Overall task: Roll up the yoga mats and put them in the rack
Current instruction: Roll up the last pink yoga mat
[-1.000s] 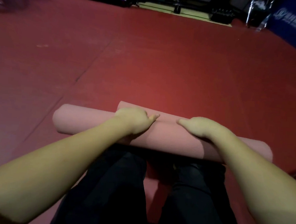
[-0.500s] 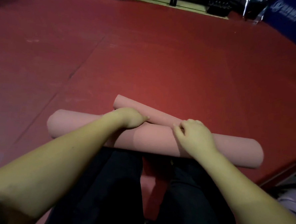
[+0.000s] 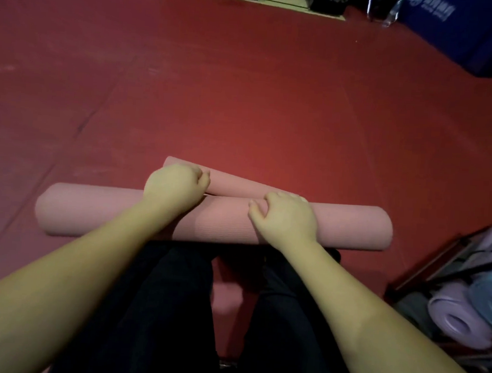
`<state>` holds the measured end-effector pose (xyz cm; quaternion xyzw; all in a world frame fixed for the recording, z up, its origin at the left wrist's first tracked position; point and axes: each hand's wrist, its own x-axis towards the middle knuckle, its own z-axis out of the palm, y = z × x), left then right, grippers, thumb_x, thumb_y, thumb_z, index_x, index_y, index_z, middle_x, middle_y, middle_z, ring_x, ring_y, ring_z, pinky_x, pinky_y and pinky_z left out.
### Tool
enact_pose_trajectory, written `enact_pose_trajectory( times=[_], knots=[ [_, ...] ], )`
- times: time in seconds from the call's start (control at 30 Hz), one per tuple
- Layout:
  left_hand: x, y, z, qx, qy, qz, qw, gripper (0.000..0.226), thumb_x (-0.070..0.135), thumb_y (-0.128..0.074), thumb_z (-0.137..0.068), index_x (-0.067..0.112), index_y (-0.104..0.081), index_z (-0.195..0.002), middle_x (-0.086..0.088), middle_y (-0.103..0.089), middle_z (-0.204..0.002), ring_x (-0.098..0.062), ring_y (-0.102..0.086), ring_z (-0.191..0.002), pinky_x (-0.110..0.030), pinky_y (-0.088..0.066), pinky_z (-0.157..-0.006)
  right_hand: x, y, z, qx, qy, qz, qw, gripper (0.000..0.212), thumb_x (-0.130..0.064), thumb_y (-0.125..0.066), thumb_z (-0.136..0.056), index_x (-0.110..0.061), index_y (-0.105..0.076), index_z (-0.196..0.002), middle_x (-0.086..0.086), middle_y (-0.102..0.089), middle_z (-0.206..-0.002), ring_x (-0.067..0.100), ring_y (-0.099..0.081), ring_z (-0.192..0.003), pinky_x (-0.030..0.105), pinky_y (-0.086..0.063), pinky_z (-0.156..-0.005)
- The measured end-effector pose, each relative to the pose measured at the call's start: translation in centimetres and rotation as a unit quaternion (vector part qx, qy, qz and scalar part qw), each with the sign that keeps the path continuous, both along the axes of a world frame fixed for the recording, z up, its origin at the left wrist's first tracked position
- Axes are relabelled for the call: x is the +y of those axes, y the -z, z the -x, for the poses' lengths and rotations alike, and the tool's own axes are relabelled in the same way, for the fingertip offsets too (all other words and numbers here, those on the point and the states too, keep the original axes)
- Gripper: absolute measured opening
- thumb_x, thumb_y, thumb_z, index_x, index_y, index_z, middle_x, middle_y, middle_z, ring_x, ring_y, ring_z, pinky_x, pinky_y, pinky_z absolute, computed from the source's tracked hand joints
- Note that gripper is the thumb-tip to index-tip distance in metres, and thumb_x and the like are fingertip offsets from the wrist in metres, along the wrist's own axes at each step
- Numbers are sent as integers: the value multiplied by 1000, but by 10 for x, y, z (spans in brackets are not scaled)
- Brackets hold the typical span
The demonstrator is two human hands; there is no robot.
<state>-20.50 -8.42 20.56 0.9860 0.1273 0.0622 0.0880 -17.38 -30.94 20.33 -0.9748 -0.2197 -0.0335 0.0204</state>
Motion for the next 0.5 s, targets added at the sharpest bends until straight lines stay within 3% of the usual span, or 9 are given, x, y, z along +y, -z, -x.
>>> enact_pose_trajectory(
  times=[0.13,0.23,0.37,0.5],
  knots=[
    [-8,19,38,-72,34,-18,997,46,41,-37,-96,10,-63,-74,-15,-67,-79,-39,-60,-77,-42,-42,-67,5,-3,-15,48,12,3,999,54,-59,-33,-94,-18,-69,-98,8,-69,-105,32,-62,-99,36,-43,-80],
    [-11,31,54,-44,47,-70,995,47,46,-33,-97,14,-66,-87,-7,-70,-88,-34,-63,-86,-43,-43,-82,7,-6,-21,84,12,6,996,59,-61,-29,-94,-19,-68,-110,9,-68,-115,33,-61,-106,37,-45,-84],
    [-12,16,38,-8,23,-61,998,56,46,-24,-97,17,-70,-81,-6,-71,-88,-32,-65,-88,-41,-41,-76,12,-15,-28,138,27,27,990,66,-61,-27,-92,-16,-68,-117,13,-66,-121,34,-61,-111,38,-47,-87],
    [-12,-6,27,29,32,-65,997,52,40,-24,-104,16,-70,-103,-7,-69,-113,-30,-60,-107,-41,-38,-90,14,-32,-36,184,29,39,982,73,-64,-22,-91,-13,-68,-116,15,-65,-122,34,-60,-110,39,-45,-84]
  ],
)
